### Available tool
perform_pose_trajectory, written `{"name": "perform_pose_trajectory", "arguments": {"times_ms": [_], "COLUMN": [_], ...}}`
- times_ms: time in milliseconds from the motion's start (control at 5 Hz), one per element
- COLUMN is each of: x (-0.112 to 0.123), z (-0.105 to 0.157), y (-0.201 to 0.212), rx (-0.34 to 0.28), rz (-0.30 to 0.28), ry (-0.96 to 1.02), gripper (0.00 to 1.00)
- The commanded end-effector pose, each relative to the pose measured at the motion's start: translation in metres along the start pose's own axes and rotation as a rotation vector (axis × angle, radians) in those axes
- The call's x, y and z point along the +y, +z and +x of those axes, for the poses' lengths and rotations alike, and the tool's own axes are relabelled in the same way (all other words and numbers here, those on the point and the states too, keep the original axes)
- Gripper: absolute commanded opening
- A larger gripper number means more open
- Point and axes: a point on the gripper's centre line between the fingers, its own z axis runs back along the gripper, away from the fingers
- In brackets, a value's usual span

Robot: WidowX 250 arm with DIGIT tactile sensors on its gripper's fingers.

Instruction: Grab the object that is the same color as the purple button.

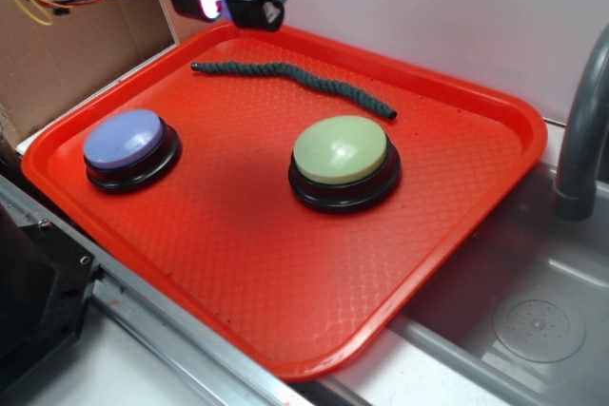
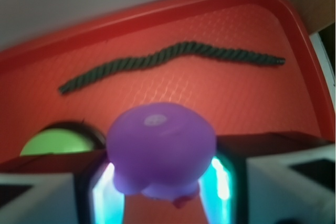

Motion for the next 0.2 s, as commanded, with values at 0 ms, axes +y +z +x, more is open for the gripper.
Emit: {"name": "perform_pose_trajectory", "arguments": {"times_ms": [0], "x": [0.0020], "z": [-0.0140], "y": [0.0302], "rx": [-0.059], "rz": [-0.025], "ry": [-0.054], "gripper": [0.00]}}
